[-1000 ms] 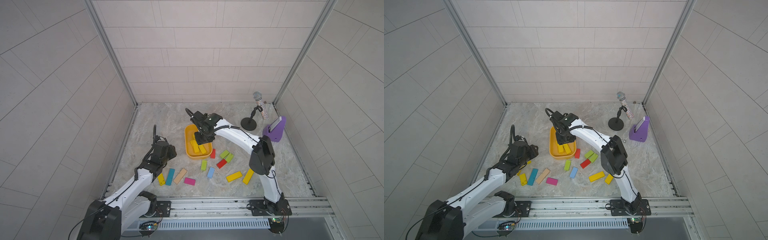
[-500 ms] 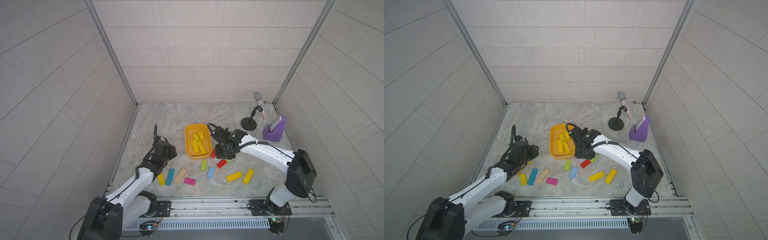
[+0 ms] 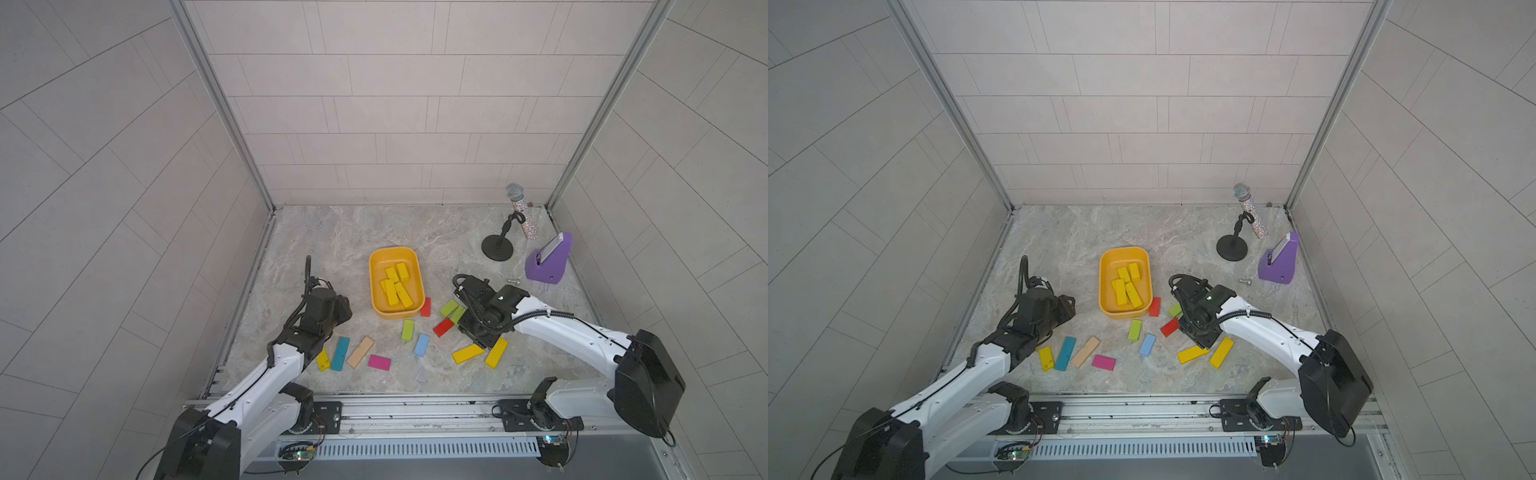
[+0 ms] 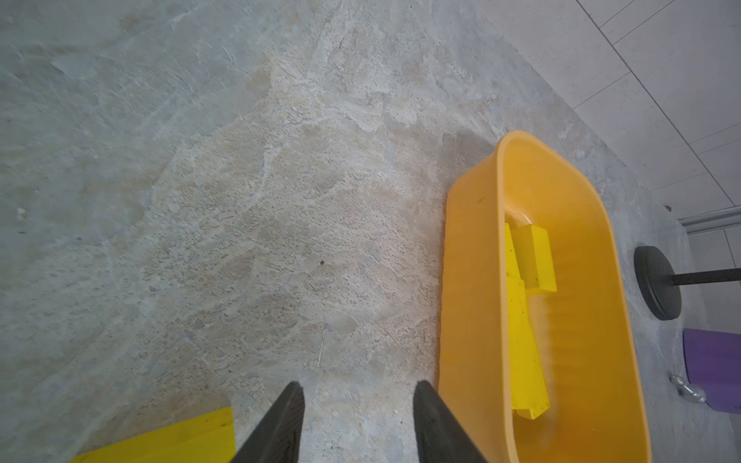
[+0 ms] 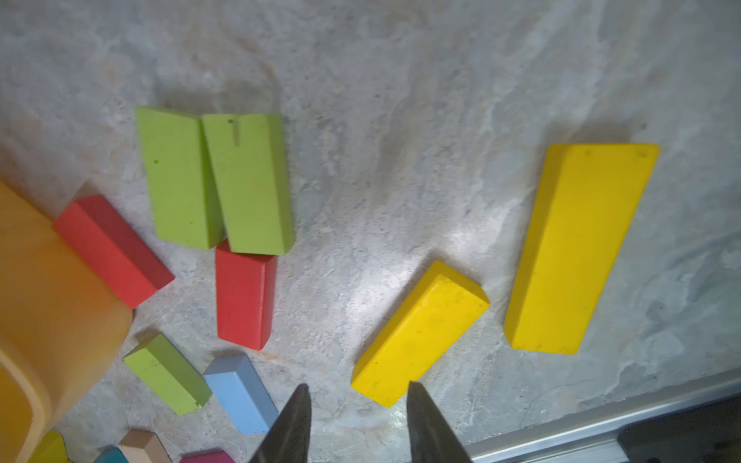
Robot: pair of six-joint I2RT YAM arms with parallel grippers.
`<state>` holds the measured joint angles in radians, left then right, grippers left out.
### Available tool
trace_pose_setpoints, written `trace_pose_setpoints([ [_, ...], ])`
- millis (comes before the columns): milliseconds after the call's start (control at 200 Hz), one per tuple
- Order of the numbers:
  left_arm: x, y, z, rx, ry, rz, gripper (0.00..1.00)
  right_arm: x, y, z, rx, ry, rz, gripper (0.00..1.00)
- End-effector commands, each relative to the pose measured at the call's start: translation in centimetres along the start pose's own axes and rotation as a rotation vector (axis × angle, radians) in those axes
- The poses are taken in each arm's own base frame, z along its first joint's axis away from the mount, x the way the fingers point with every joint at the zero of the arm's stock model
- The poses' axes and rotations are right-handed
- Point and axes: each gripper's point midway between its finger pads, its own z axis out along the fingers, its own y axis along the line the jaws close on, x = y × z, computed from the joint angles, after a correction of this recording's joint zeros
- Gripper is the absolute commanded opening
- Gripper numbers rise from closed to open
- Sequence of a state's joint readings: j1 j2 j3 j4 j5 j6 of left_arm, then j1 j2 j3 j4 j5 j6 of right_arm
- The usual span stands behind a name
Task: Pick out the yellow building blocks
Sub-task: Pick up the building block from the center of the board.
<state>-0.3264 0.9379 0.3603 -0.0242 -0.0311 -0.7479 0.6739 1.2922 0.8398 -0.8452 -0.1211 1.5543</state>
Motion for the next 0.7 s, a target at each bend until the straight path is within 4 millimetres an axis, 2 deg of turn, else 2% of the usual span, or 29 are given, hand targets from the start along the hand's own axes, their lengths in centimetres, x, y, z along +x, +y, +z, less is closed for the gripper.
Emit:
trace_pose_setpoints([
  [0,-0.3,0.8,-0.2,-0.033,-0.024,-0.018,0.49,-0.6,-1.6,0.2,0.015,-0.048,0.165,0.43],
  [315,-0.3,0.7,0.1,-0.035,-0.015,-0.02,0.49,0.1,-2.4,2.8,0.044,-0.004,0.221,0.45],
  [696,-0.3,0.9,0.1,-0.043,-0.015,-0.013,0.49,0.9,-2.0,5.7,0.096,0.05,0.222,0.46],
])
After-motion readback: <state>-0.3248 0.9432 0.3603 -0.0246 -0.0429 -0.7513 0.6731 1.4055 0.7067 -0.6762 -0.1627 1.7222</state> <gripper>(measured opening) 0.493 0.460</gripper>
